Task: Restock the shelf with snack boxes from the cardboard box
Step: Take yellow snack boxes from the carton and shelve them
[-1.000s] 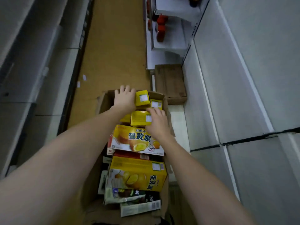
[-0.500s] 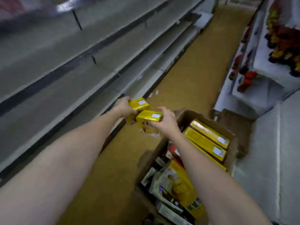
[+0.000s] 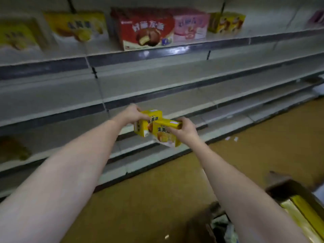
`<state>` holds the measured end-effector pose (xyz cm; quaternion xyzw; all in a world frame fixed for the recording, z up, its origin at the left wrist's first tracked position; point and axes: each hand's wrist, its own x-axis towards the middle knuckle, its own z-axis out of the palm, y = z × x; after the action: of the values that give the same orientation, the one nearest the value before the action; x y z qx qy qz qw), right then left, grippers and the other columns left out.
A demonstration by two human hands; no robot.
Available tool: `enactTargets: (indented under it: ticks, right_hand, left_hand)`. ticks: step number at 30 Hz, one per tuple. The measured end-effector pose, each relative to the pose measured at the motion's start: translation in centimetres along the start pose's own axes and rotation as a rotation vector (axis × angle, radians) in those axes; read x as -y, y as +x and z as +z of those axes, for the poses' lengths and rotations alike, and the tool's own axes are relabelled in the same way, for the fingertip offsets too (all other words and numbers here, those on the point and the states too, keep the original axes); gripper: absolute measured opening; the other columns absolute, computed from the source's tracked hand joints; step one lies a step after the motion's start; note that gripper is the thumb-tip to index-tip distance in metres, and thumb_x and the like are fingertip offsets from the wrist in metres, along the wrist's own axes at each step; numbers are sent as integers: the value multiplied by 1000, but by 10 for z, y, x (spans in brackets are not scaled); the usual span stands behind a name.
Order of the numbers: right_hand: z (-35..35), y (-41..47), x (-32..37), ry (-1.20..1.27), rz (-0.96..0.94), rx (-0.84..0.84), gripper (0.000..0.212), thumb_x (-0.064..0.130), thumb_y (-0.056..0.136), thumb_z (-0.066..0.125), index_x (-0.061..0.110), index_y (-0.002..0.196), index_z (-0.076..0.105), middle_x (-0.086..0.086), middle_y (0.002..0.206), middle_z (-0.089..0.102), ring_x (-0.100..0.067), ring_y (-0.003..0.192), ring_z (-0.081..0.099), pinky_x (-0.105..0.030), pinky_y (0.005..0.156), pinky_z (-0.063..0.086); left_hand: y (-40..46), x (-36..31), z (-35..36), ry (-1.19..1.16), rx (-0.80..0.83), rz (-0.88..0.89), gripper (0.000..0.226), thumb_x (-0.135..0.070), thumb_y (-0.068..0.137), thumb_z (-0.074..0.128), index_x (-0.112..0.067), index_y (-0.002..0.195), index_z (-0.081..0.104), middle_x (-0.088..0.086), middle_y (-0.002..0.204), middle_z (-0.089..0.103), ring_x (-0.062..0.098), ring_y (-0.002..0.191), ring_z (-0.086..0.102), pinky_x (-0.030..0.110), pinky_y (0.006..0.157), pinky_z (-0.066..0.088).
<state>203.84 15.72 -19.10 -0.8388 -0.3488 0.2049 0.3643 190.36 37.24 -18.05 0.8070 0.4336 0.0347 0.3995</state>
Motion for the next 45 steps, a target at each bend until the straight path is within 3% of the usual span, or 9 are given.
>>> enactTargets:
  ticks: [5,11,17,23,28,32,35,43,45]
  right_hand:
    - [65,10,83,-123,-142,113,77,41,75,82,7,138,53,-14,127,55,-28,114,58,-33,99,46]
    - [135,11,173,-146,-292,126,59,33,66,83,7,114,62,-11,109,58,-29,106,57,-34,85,47]
    - [188,-1,270,-68,-462,131,62,27,72,82,5,122,53,-11,114,48,-30,107,54,-39,91,49]
    - [214,-16,345,-17,-629,71,65,31,71,83,9,124,52,-13,123,48,-30,117,46,-36,95,40]
    - [214,-16,398,-83,-729,-12,70,42,68,80,17,128,53,-7,127,48,-30,122,43,-43,100,40]
    - [211,-5,435,15,-746,-27,67,35,76,78,11,133,52,-12,135,46,-30,129,40,-40,105,37]
    - [210,11,458,54,-757,-59,66,36,74,79,10,129,54,-9,126,48,-27,121,45,-41,100,42]
    - [218,82,491,195,-675,53,65,25,80,78,11,138,51,-12,141,47,-28,131,45,-36,104,42]
    - [220,103,500,224,-631,120,61,22,81,78,11,135,52,-8,134,54,-26,123,53,-33,95,47]
  left_hand:
    - [-29,64,-91,44,-93,-48,61,-50,60,89,-14,103,65,6,92,70,21,80,68,36,73,59]
    - [-73,132,-183,62,-199,-92,61,-47,68,86,-11,108,58,6,99,65,21,84,63,31,68,54]
    - [-128,171,-274,131,-375,-81,59,-48,65,87,-10,103,62,9,102,69,23,85,64,32,64,45]
    - [-176,191,-344,112,-562,-99,80,-43,67,89,-10,131,55,8,126,60,25,111,59,35,96,49]
    - [-197,197,-379,26,-620,-52,72,-26,67,91,-10,129,59,6,117,65,20,97,60,27,85,48]
    - [-199,191,-408,-89,-671,-19,69,-21,68,90,-8,128,59,8,116,67,23,98,67,39,87,57]
    - [-190,182,-429,-103,-721,1,67,-15,72,88,-5,131,57,6,112,64,20,95,63,30,83,52]
    - [-135,173,-469,-26,-756,-100,80,-20,74,87,-6,142,47,12,134,58,28,118,58,27,91,44]
    - [-123,173,-477,27,-735,-123,77,-21,75,86,-7,141,48,12,136,57,27,120,57,29,93,44]
